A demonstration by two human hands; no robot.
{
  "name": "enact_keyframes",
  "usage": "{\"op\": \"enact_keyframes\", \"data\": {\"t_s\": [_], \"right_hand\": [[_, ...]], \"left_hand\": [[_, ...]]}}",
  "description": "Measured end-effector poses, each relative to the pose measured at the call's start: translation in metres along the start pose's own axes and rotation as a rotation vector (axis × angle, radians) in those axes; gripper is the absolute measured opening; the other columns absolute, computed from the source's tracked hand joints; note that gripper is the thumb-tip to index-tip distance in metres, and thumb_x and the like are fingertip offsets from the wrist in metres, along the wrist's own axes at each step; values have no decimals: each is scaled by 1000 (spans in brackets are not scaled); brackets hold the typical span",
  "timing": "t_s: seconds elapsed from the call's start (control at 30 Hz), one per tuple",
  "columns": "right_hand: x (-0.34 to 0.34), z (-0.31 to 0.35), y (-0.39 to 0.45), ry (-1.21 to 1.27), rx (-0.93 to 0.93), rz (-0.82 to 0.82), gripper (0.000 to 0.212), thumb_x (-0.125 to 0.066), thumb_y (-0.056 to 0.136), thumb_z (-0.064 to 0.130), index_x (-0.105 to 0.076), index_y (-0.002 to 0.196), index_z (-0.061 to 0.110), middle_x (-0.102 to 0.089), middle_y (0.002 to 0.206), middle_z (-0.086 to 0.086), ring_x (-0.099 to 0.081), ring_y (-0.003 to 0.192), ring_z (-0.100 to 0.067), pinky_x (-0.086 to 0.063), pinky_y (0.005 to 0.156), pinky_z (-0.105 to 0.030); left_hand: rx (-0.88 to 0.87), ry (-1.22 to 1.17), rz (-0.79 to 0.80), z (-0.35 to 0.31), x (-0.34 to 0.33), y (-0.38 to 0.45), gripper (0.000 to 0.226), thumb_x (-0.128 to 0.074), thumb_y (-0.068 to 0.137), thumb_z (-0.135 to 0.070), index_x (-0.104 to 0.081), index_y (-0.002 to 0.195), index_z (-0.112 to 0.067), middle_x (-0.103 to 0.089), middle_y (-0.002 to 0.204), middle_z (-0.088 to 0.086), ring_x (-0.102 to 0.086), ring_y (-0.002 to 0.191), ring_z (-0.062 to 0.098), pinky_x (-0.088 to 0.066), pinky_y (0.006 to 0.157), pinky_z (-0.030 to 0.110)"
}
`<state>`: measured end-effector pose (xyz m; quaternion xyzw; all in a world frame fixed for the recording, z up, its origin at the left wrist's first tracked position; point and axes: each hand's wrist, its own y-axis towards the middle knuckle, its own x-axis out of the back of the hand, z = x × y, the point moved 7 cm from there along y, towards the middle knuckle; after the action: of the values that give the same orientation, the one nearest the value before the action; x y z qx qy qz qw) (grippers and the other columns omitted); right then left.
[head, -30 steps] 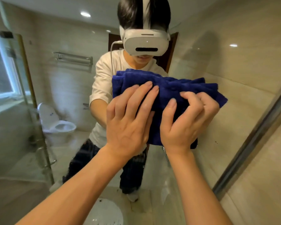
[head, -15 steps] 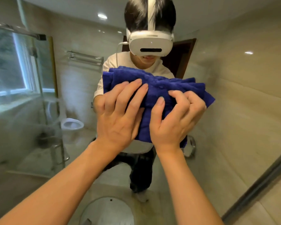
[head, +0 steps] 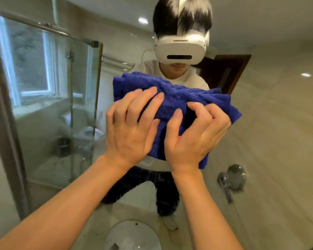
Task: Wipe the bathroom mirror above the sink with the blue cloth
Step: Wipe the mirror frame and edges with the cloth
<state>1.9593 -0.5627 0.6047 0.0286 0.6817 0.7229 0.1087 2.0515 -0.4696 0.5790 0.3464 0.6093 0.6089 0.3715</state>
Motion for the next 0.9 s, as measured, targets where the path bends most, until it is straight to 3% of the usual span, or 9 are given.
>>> {"op": "enact_keyframes", "data": {"t_s": [0.33, 0.53, 0.7, 0.9], "right_hand": [[-64, 97, -9, 58, 16, 37, 22, -57, 92, 26, -52, 109, 13, -50, 102, -9, -47, 91, -24, -31, 89, -26], [-93, 149, -10, 89, 24, 60, 23, -59, 91, 26, -51, 108, 13, -60, 94, -17, -48, 90, -25, -39, 78, -35], [-119, 186, -7, 149, 54, 121, 28, -66, 86, 21, -52, 107, 11, -60, 97, -15, -49, 91, -26, -38, 80, -37], [-125, 195, -6, 168, 58, 101, 28, -68, 85, 20, -53, 107, 10, -61, 97, -17, -50, 93, -24, -40, 81, -37]], "left_hand": [[3, 41, 4, 112, 31, -3, 41, -41, 102, -26, -41, 141, -14, -39, 144, 2, -38, 131, 23, -34, 104, 38], [3, 82, 20, 169, 46, -3, 44, -43, 103, -23, -37, 144, -9, -37, 146, 6, -36, 133, 26, -35, 110, 40], [31, 141, 7, 208, 60, -2, 45, -43, 105, -22, -37, 146, -4, -38, 146, 11, -37, 134, 29, -31, 114, 37], [53, 140, -4, 217, 64, -3, 48, -47, 104, -22, -34, 147, -6, -37, 148, 10, -38, 135, 28, -38, 108, 39]]}}
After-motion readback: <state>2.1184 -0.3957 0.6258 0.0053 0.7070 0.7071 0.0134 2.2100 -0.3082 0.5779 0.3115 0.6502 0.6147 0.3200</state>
